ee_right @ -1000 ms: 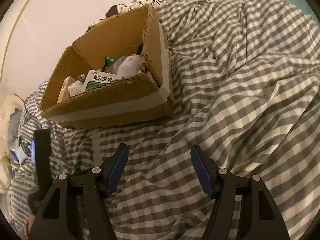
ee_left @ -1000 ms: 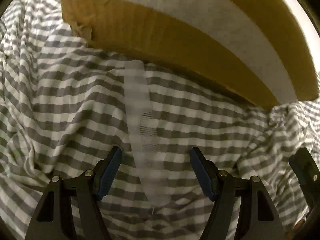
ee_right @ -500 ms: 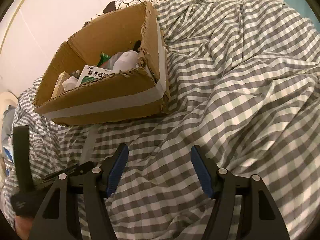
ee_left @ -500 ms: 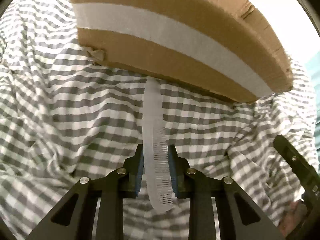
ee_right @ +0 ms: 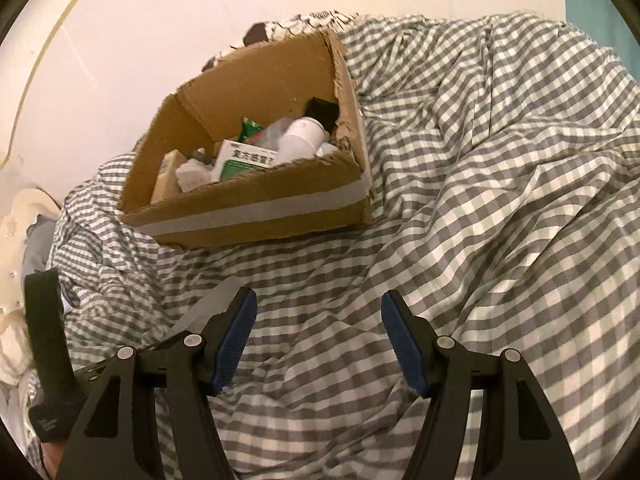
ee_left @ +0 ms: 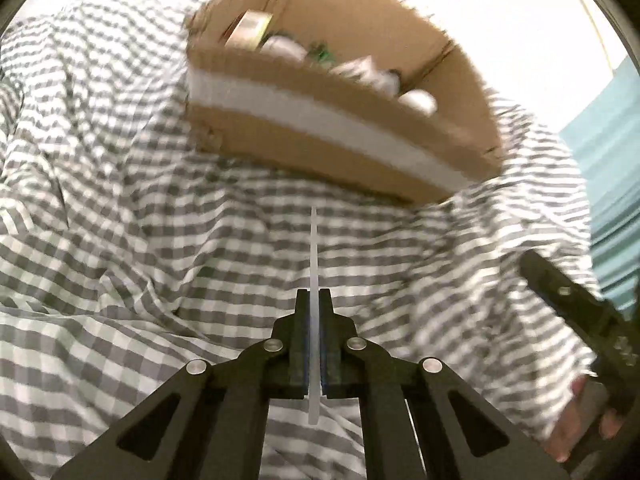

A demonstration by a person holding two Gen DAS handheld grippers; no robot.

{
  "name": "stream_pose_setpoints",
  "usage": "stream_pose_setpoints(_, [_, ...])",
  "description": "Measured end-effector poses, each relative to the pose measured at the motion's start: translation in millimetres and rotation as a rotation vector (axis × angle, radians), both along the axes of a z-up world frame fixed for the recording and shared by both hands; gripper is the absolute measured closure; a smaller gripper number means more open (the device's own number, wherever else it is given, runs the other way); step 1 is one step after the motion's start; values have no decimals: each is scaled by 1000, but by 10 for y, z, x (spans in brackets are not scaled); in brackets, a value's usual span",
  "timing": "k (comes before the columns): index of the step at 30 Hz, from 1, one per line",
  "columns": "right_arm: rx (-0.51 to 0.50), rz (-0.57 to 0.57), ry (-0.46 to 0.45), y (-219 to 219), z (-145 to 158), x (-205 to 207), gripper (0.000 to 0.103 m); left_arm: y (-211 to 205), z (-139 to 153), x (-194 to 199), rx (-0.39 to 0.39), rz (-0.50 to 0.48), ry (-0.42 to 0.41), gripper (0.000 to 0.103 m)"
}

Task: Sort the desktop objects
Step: 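Grasp the white comb with the left tool and drop it in the box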

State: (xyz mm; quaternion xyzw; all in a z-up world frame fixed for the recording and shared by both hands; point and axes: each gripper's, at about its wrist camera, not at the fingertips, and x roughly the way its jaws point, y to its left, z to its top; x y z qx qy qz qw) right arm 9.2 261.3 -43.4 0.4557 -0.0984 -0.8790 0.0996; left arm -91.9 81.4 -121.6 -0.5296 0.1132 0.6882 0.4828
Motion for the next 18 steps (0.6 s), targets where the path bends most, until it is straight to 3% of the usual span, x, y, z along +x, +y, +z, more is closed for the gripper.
stream_pose_setpoints(6, [-25, 13, 84, 17, 380, -12, 39, 64, 706, 152, 181, -30, 50, 100])
stream_pose_setpoints(9, [-42, 13, 136, 44, 582, -72, 39, 193, 1057, 138, 251, -44, 116, 100])
stream_pose_setpoints(12, [-50, 23, 181, 45, 741, -232, 35, 377, 1232, 25, 279, -25, 191, 100])
stream_pose_setpoints(18, [-3, 33, 292, -104, 784, -695, 31, 991, 1147, -253, 232, 33, 356, 97])
